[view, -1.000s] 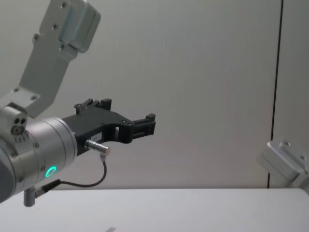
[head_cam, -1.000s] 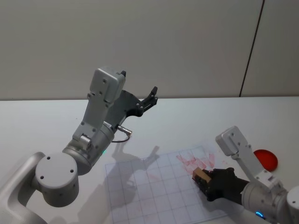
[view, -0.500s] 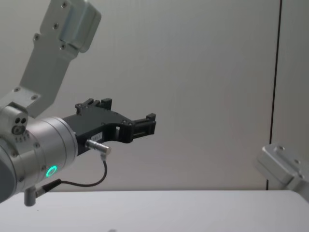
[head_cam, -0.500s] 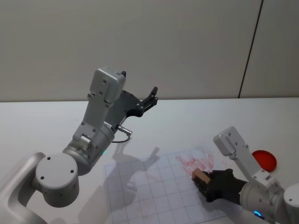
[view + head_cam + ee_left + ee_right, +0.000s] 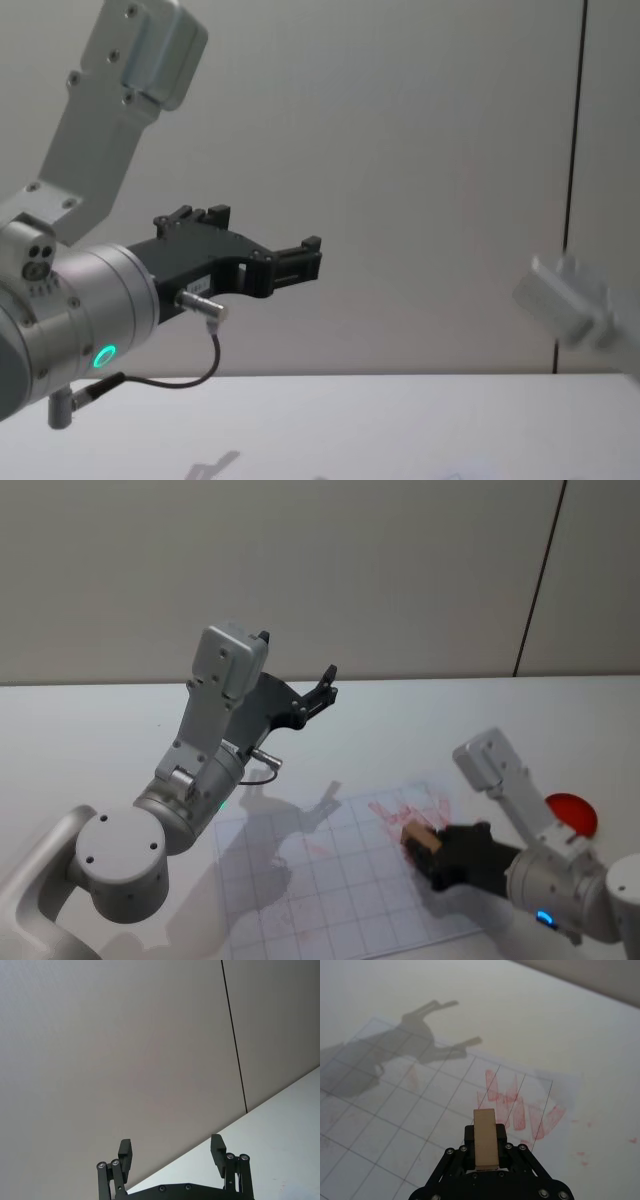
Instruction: Use the one hand to pick up the stamp and affix it onto the A4 paper.
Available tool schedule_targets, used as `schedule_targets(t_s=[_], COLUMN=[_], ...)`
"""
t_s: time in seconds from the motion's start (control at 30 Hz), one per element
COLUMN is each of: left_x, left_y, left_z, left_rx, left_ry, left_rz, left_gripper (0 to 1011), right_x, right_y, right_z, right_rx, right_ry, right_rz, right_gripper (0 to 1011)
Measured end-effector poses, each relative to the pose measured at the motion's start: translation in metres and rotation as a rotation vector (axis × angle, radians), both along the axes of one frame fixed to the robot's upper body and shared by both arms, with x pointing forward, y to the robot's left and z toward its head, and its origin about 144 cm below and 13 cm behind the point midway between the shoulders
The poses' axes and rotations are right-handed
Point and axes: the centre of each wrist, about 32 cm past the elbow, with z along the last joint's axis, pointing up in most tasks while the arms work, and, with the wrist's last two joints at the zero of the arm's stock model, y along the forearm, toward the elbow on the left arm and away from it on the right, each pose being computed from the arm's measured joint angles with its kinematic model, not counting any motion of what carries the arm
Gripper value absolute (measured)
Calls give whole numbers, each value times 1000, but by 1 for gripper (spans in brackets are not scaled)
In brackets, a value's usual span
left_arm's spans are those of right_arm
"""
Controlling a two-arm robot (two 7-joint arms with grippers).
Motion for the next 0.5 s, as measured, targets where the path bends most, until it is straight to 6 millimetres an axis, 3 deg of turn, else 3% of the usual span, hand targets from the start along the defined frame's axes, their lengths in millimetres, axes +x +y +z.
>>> schedule_targets(t_s=[0.5], left_x=[0], left_y=[0], left_z=[0], left_rx=[0], left_ry=[0], left_rz=[0], left_gripper=[1002], right_x=[2], right_y=[-9], right_z=[56], right_rx=[112], right_ry=[-195], right_rz=[-64], right_gripper=[219])
